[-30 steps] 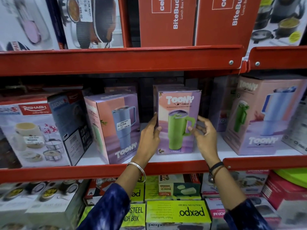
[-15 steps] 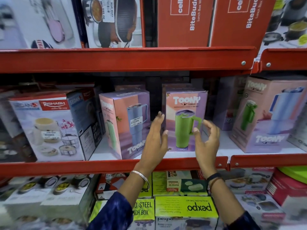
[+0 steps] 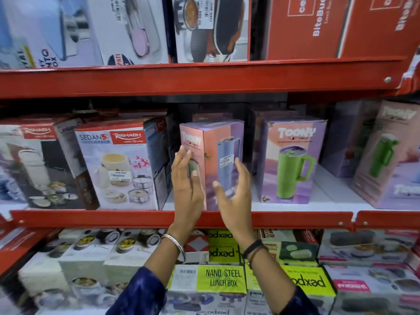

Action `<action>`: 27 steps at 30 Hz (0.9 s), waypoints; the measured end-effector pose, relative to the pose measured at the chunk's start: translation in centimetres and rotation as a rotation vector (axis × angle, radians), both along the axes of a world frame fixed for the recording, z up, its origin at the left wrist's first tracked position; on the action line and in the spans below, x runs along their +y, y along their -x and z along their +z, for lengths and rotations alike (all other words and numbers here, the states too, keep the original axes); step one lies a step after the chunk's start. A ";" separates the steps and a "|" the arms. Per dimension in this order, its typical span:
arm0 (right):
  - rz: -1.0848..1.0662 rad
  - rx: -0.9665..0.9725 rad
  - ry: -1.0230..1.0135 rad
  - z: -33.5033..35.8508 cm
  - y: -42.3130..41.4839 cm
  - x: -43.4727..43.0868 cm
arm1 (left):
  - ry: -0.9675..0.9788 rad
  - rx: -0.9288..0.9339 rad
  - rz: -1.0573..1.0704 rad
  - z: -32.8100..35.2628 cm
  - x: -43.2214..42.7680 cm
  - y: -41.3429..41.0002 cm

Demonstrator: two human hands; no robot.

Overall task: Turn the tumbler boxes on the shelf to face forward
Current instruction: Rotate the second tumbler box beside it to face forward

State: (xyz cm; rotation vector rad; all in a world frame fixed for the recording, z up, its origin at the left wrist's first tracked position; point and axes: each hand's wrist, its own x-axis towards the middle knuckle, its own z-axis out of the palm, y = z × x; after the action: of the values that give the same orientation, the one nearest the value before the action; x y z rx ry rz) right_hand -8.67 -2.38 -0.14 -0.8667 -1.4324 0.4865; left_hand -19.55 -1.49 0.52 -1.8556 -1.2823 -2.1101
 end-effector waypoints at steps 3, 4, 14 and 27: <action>-0.071 -0.145 0.001 -0.6 2.5 0.8 | 0.146 -0.126 -0.067 0.1 1.1 1.3; -0.111 -0.181 0.002 -0.9 3.0 1.1 | 0.212 -0.185 -0.096 0.3 1.5 1.6; -0.271 -0.139 0.032 -1.8 3.7 1.2 | 0.545 -0.316 -0.402 0.4 3.0 4.0; -0.344 -0.143 0.091 1.8 1.7 2.8 | 0.580 -0.265 -0.555 3.1 -0.1 2.4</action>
State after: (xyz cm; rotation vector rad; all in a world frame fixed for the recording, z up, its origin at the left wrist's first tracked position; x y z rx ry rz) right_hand -10.37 0.45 1.62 -1.2150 -1.3600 0.2336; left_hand -21.95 -1.62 3.65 -2.4602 -1.7514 -2.5085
